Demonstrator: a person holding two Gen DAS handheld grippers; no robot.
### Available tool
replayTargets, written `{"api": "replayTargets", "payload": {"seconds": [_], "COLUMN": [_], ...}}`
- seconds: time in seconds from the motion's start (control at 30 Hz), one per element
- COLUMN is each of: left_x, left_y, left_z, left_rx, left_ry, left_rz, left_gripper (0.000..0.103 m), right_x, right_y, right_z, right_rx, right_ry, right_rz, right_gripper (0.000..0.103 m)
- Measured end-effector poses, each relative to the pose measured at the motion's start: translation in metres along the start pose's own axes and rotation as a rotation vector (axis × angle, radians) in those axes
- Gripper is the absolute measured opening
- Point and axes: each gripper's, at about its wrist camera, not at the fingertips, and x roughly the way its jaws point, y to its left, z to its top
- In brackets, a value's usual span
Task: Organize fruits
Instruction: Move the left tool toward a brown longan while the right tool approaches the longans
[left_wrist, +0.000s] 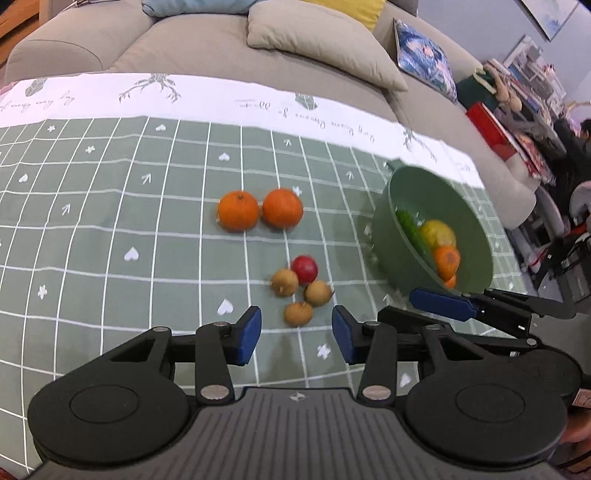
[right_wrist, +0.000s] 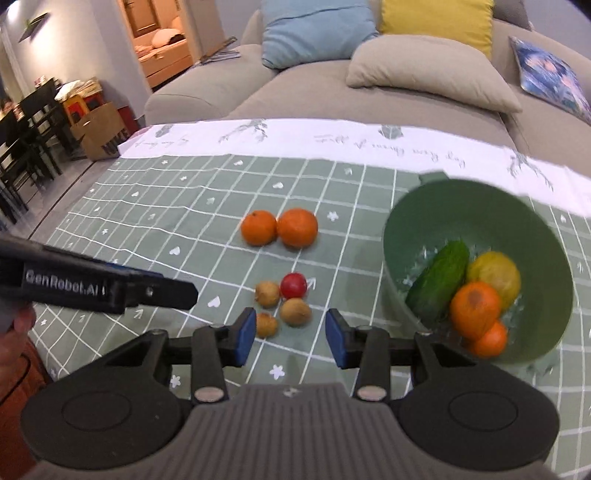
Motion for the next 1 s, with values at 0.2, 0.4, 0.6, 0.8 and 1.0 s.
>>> {"api": "replayTargets", "payload": {"seconds": [0.2,0.4,0.6,0.8,1.0], "left_x": [0.012,0.029,0.048,0.065,0.079], "left_y": [-0.007,-0.014,-0.022,-0.019,-0.024], "left_z": [-0.019,-0.023,-0.021,-0.020,-0.021], "left_rx": [0.057,0.119,0.203,0.241,0.296], "left_ry": [-0.018,-0.014,-0.012,0.009,0.026], "left_rz": [0.018,0.034,0.055,0.066,0.068], "left_gripper": [0.047,0.046,0.046,0.046,0.046], "right_x": [0.012,0.023,0.036,0.046,0.052], "right_y": [-0.005,-0.015,-0.021,-0.026,-0.031], "right_z": [-0.020,-0.024,-0.021,-0.020,-0.020], "right_rx": [0.064,0.095,0.114,0.107,0.103], "right_ry": [0.008,0.014,0.013,0.011,0.013], "right_rz": [-0.038,-0.023,-0.011,-0.012,-0.011], "right_gripper": [0.029,0.024,0.023,0.023,0.023]}}
